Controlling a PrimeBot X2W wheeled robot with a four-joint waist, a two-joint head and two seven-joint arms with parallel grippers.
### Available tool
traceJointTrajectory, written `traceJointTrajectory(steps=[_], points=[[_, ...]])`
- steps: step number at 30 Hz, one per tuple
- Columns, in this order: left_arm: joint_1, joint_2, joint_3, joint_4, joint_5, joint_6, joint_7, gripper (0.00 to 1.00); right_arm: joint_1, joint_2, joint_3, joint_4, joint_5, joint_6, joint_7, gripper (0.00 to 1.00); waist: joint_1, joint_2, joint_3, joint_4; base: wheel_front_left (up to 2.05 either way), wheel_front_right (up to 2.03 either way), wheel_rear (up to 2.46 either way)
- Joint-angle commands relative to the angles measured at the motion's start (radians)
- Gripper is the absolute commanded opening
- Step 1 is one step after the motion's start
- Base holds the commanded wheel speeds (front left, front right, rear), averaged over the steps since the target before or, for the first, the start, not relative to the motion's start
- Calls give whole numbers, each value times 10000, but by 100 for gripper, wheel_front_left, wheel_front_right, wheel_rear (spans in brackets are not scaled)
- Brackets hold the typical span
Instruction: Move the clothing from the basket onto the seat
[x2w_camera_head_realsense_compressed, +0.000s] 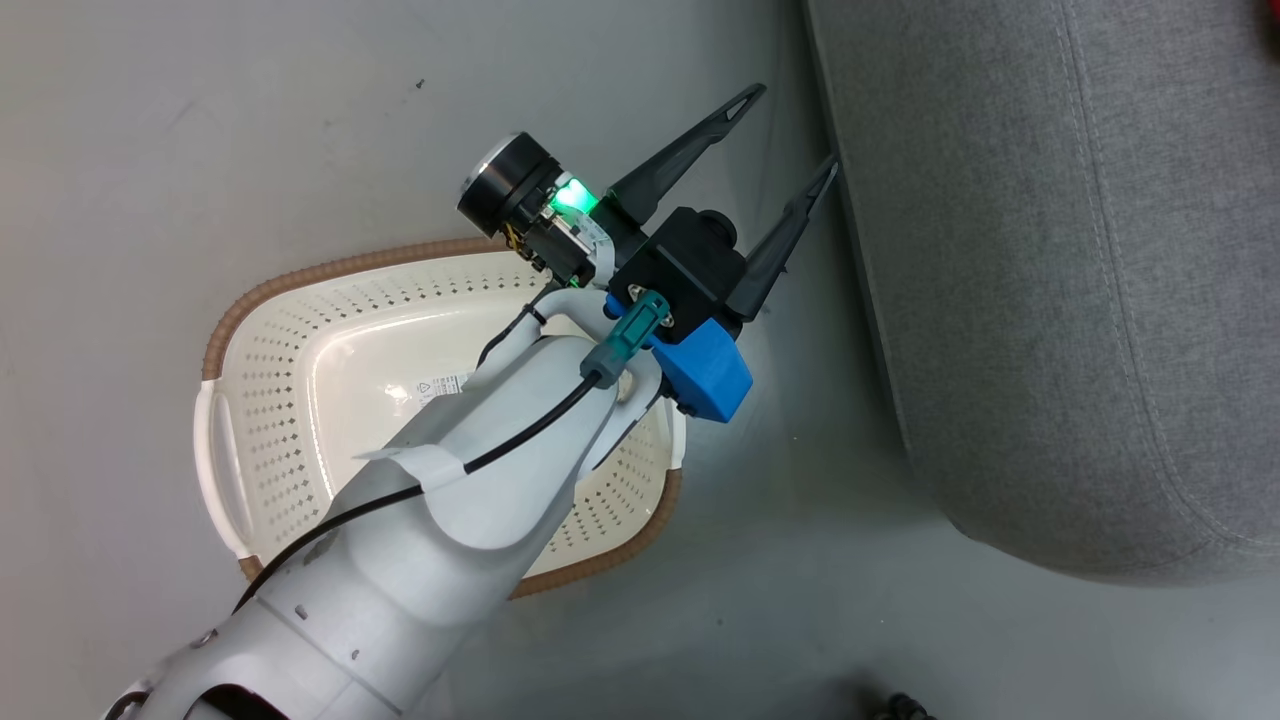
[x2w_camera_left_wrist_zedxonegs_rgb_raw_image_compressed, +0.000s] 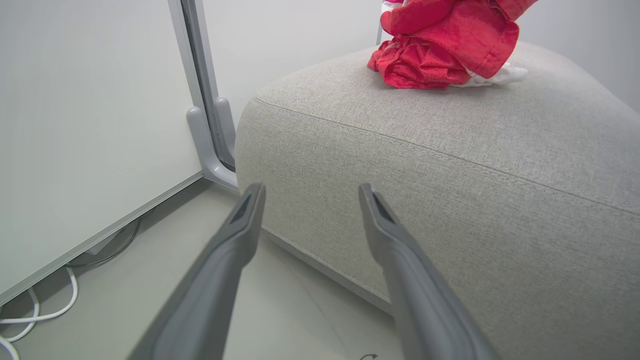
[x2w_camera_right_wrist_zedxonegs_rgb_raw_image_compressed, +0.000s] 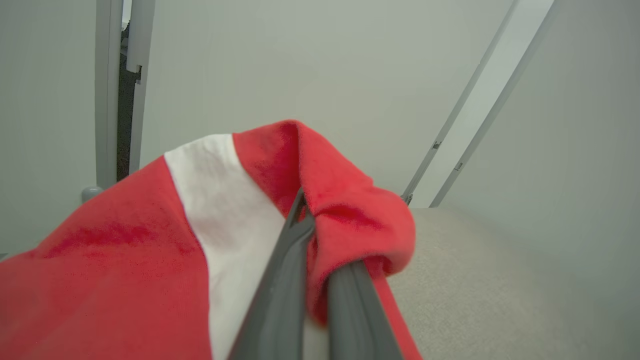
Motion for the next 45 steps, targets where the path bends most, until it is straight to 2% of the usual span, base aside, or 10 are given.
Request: traceJointTrajectory(steps=[1, 5, 11, 12, 14, 21, 33, 40, 45], points=[[-179, 27, 17, 20, -37, 42, -47, 100, 188, 229, 22, 287, -100, 2, -5, 0, -2, 0, 22, 33, 0, 0, 0], [-244, 11, -18, 16, -58, 45, -54, 100, 333, 533, 148, 972, -171, 2, -2, 0, -2, 0, 54, 144, 0, 0, 0], [-287, -25, -106, -21, -88, 100, -59, 100, 254, 554, 187, 1947, -36, 2, -5, 0, -2, 0, 11, 272, 0, 0, 0], [-257, -29, -110, -13, -109, 119, -61, 100, 264, 563, 194, 1926, -7, 2, -5, 16, -2, 0, -31, 260, 0, 0, 0], [-165, -26, -95, 2, -147, 140, -63, 100, 421, 618, 176, 1832, 19, 2, -3, 100, -2, 0, -133, 213, 0, 0, 0], [337, 35, 36, -166, -258, 152, -64, 100, 1567, 983, -95, 1047, 126, 2, -5, 100, -2, 0, -900, 48, 0, 0, 0], [1425, 113, 506, -631, -416, 224, -66, 100, 4353, 2074, -453, -780, -120, 2, -3, 100, -2, 0, -2487, -77, 0, 0, 0], [2439, 289, 1122, -1051, -508, 366, -66, 100, 5389, 2672, 110, -2321, -172, 3, -3, 100, -2, 0, -3495, 105, 0, 0, 0], [3234, 424, 1675, -1419, -495, 515, -65, 100, 5958, 2978, 769, -3240, -160, 2, -3, 100, -2, 0, -4156, 486, 0, 0, 0]])
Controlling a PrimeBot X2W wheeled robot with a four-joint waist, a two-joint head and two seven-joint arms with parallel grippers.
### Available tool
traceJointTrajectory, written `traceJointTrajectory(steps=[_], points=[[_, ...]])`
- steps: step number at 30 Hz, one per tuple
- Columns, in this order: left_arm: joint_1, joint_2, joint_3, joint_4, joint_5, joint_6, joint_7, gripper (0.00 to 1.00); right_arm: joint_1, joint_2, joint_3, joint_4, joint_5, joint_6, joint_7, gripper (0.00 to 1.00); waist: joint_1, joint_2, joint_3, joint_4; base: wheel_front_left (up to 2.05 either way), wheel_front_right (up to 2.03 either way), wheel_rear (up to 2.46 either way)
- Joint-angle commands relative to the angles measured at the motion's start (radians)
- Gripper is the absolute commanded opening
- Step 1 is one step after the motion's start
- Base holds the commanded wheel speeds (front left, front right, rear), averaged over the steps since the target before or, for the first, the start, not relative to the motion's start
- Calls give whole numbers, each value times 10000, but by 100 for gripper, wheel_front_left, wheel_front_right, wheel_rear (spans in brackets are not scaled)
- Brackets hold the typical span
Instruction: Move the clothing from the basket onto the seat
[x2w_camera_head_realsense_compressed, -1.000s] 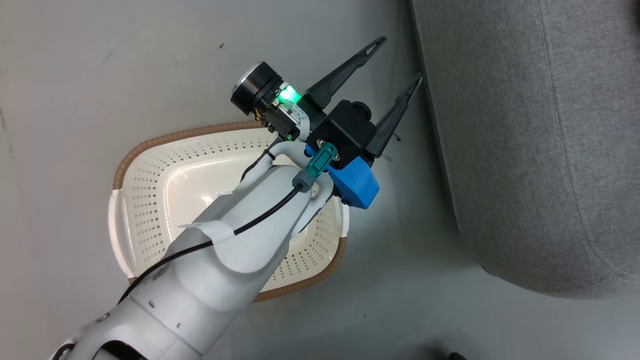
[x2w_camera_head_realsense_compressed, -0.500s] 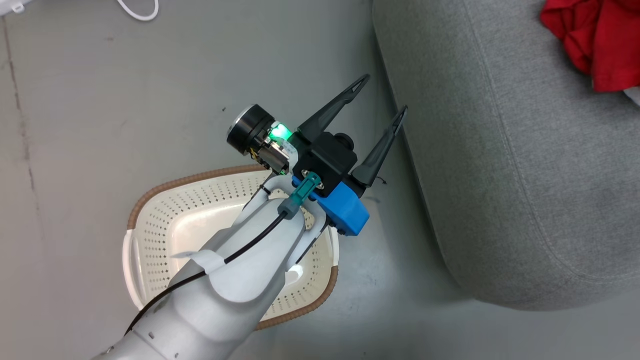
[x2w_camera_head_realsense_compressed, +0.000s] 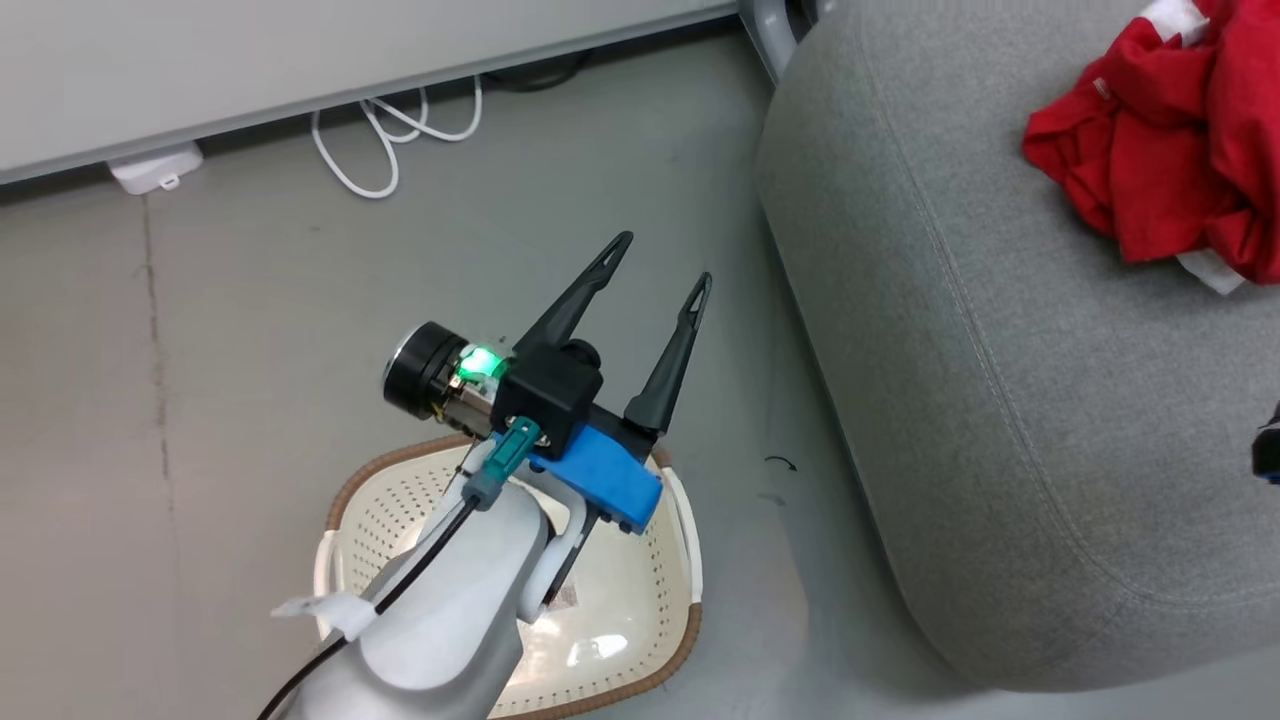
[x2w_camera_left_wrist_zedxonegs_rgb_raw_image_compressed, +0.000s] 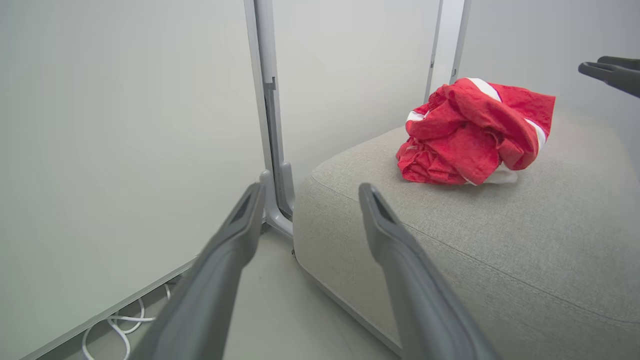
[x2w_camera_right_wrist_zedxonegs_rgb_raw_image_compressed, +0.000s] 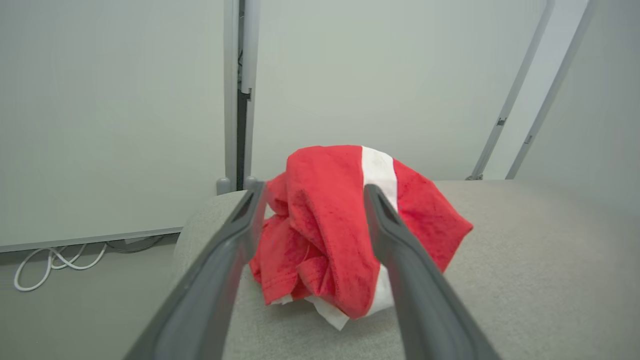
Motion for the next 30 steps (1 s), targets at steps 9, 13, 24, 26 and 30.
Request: traceJointTrajectory(steps=[9, 13, 24, 26, 30], points=[[1439, 263, 1290, -553, 69, 312, -46, 100, 910, 682, 1251, -1147, -62, 3, -3, 100, 2, 0, -1261, 1007, 0, 0, 0], [1999, 371, 1933, -815, 124, 419, -48, 100, 1222, 919, 1646, -1388, -62, 3, -3, 100, 2, 0, -1628, 1293, 0, 0, 0], [3531, 528, 3376, -1446, 405, 375, -46, 100, 2090, 1447, 2060, -1694, -188, 2, -3, 100, 2, 0, -2425, 1801, 0, 0, 0], [3775, 538, 3577, -1563, 463, 312, -46, 100, 2267, 1533, 2092, -1764, -221, 3, -3, 100, 2, 0, -2552, 1845, 0, 0, 0], [4239, 476, 3885, -1773, 593, 147, -46, 100, 2697, 1702, 2079, -1853, -286, 3, -3, 100, 2, 0, -2841, 1940, 0, 0, 0]])
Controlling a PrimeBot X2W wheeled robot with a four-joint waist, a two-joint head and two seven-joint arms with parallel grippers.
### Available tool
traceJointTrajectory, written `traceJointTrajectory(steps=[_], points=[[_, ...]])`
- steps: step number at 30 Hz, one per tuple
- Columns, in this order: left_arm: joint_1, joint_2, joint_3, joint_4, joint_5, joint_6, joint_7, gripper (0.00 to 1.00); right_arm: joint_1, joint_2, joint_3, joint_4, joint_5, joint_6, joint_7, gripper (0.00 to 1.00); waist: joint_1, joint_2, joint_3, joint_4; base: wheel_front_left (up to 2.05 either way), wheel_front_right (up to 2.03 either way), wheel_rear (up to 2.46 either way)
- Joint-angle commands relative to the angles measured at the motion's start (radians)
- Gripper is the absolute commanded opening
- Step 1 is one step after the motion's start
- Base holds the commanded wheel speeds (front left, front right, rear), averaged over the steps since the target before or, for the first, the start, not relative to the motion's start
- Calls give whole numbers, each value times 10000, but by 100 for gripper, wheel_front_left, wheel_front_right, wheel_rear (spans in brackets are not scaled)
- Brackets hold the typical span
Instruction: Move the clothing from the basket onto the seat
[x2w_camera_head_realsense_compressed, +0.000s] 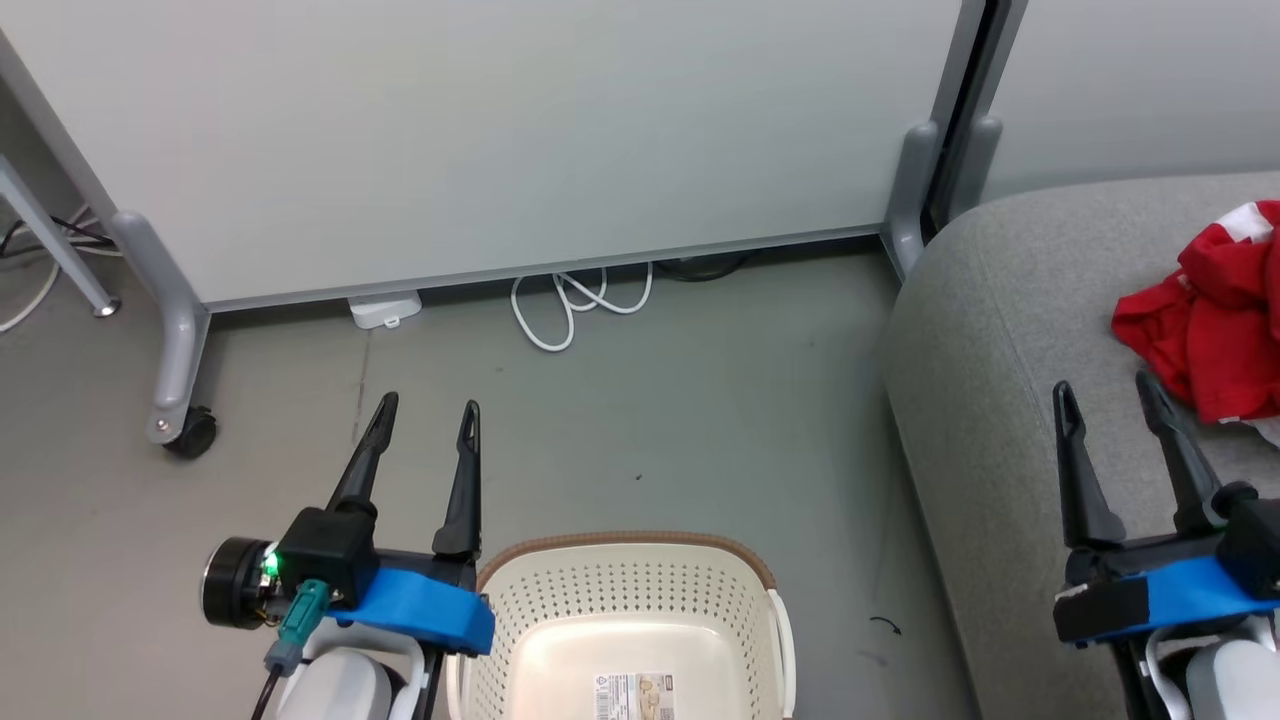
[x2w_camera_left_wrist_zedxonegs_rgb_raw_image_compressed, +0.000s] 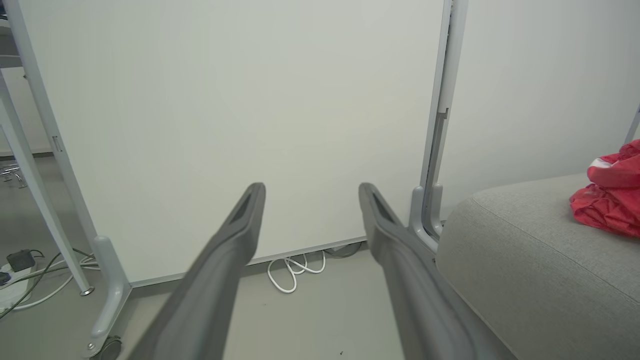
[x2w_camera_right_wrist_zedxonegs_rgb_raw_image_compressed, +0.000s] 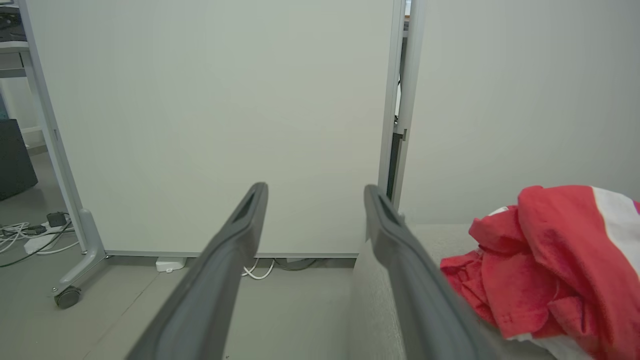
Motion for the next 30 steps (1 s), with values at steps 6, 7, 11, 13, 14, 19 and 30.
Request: traceJointTrajectory(steps=[6, 7, 11, 13, 14, 19, 30], points=[[692, -129, 504, -215, 184, -234, -46, 100, 803, 299, -123, -75, -154, 3, -3, 100, 2, -1, -480, 211, 0, 0, 0], [771, -143, 560, -221, 219, -258, -46, 100, 872, 347, -137, -98, -165, 3, -3, 100, 2, -1, -506, 227, 0, 0, 0], [964, -238, 770, -214, 345, -362, -47, 100, 1144, 500, -153, -153, -219, 3, -3, 100, 2, -1, -593, 284, 0, 0, 0], [1027, -284, 861, -203, 380, -411, -47, 100, 1239, 566, -123, -165, -240, 3, -3, 100, 2, -1, -626, 306, 0, 0, 0], [1057, -311, 906, -204, 421, -412, -47, 100, 1285, 595, -106, -177, -240, 3, -3, 100, 2, -1, -639, 315, 0, 0, 0], [1145, -418, 1098, -243, 531, -531, -47, 100, 1448, 708, 28, -117, -245, 3, -3, 100, 2, -1, -674, 352, 0, 0, 0], [1178, -615, 1377, -189, 802, -734, -47, 100, 1522, 791, 102, 27, -230, 3, -3, 100, 2, -1, -693, 394, 0, 0, 0]])
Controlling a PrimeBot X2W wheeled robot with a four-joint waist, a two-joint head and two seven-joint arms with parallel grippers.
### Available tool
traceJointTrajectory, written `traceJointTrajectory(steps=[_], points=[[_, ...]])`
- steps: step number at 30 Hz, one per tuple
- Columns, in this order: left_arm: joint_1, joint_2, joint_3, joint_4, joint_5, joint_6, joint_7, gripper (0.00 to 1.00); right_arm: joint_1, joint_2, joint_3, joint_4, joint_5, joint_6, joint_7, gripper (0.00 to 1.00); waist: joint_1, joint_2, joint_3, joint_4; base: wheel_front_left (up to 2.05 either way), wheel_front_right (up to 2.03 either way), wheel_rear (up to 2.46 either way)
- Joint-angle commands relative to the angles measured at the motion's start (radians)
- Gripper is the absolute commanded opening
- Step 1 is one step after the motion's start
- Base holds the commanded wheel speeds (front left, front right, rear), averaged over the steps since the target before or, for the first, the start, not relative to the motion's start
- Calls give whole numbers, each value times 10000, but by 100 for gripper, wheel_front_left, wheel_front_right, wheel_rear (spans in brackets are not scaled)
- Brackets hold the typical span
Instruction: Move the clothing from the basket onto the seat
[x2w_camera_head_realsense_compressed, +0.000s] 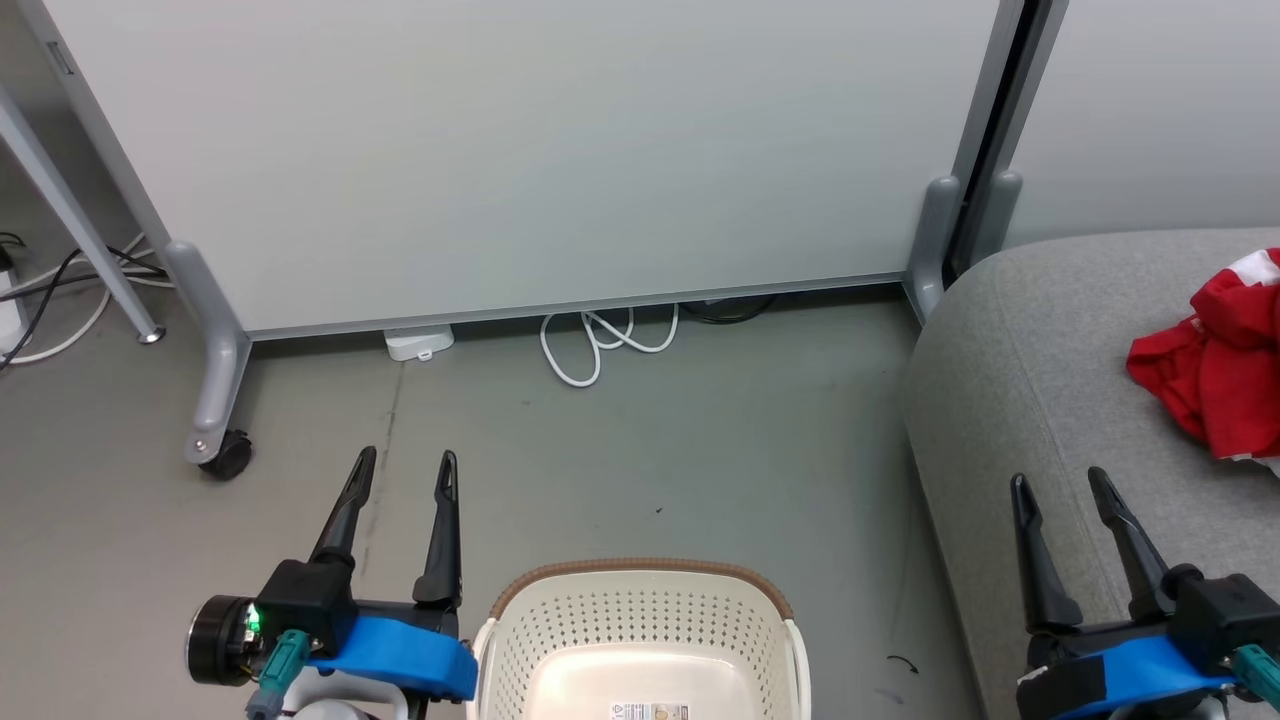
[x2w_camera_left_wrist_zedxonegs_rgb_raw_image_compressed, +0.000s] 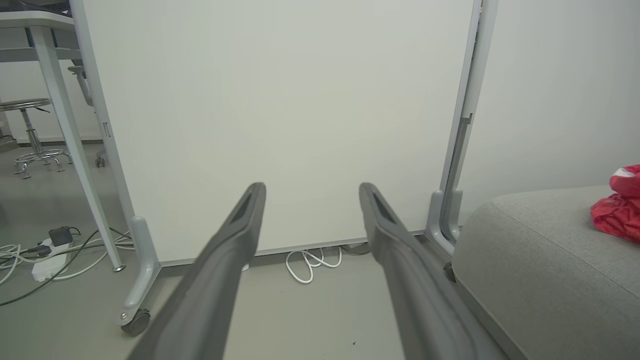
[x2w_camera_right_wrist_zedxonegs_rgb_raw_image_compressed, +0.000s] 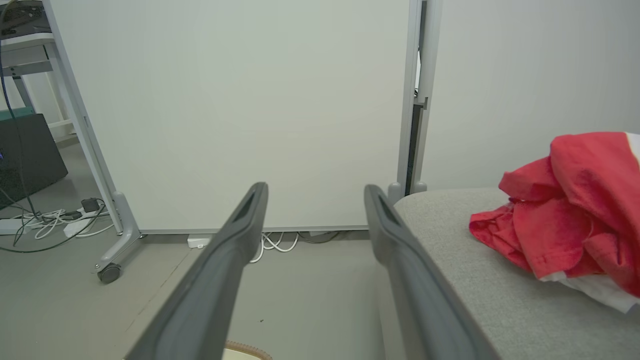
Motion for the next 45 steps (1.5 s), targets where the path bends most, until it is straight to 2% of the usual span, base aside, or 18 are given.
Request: traceJointTrajectory(steps=[1, 9, 10, 15, 29, 45], points=[[31, -29, 106, 10, 111, -49, -47, 100, 129, 24, 12, 36, -23, 5, -3, 100, 0, -1, 3, 6, 0, 0, 0], [58, -105, 247, 49, 289, 3, -47, 100, 110, 7, -6, 76, 0, 5, -2, 100, 0, -1, 8, 32, 0, 0, 0], [25, -101, 231, 64, 244, 0, 5, 0, -3, 6, 3, 82, 14, 0, 1, 0, 0, -1, 8, 32, 0, 0, 0], [488, -138, 209, 545, 226, 4, 59, 0, 154, 75, 17, 577, 48, 0, 50, 0, 0, -1, 7, 33, 0, 0, 0], [322, -175, 724, 431, -2514, -160, 768, 0, -86, 138, -120, 615, 2780, 0, 760, 0, 0, -1, 27, -7, 0, 0, 0], [191, -209, 1182, 287, -5156, -317, 1413, 0, -309, 201, -220, 632, 5410, 1, 1417, 0, 0, -1, 50, -52, 0, 0, 0]])
